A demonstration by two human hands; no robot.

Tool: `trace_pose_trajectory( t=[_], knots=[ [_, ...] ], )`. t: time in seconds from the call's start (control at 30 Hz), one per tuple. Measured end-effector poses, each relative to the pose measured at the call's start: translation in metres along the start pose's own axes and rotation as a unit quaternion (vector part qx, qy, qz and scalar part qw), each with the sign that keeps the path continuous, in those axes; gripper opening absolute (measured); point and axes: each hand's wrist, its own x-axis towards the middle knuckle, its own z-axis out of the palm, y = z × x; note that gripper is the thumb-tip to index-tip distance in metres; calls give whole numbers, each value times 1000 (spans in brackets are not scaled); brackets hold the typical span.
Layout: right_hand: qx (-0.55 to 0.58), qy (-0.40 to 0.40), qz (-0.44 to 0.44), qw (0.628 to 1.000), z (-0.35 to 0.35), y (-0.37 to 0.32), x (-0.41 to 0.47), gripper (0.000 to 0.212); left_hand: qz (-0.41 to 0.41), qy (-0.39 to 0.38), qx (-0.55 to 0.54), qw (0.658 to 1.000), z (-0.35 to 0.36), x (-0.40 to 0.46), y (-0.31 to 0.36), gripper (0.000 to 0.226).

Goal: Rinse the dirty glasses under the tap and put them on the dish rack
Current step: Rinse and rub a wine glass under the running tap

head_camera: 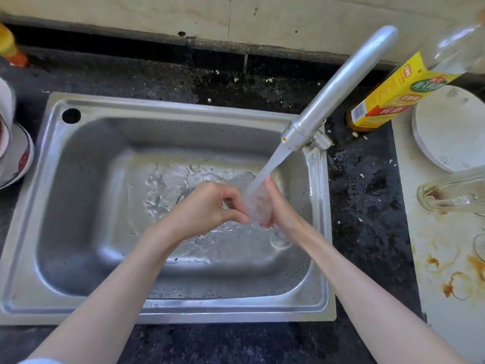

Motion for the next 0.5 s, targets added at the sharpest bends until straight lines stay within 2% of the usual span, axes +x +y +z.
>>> trace_pose_trajectory(
  t=[0.07,0.1,0.13,0.2,0.23,0.3,0.4,0.5],
  knots=[
    [-29,50,-29,998,4,-1,1,68,4,66,22,998,9,2,-2,25],
    [-28,63,-29,997,5,-1,2,66,15,74,30,997,12,2,-2,26],
    [-17,68,-21,997,4,-1,4,67,30,55,37,997,13,2,-3,21],
    [-11,59,10,998,4,-9,3,63,50,-44,89,994,10,2,-7,13],
    [-26,40,28,998,4,-14,1,61,49,-96,128,986,7,1,-12,19],
    [-36,-12,73,997,3,-19,1,68,38,-143,184,972,6,2,-19,24],
    [14,-72,125,989,-1,-19,2,74,66,-116,177,975,4,2,-18,21],
    [72,-102,115,986,-3,-20,0,70,81,-44,127,988,-1,0,-18,30]
  ],
)
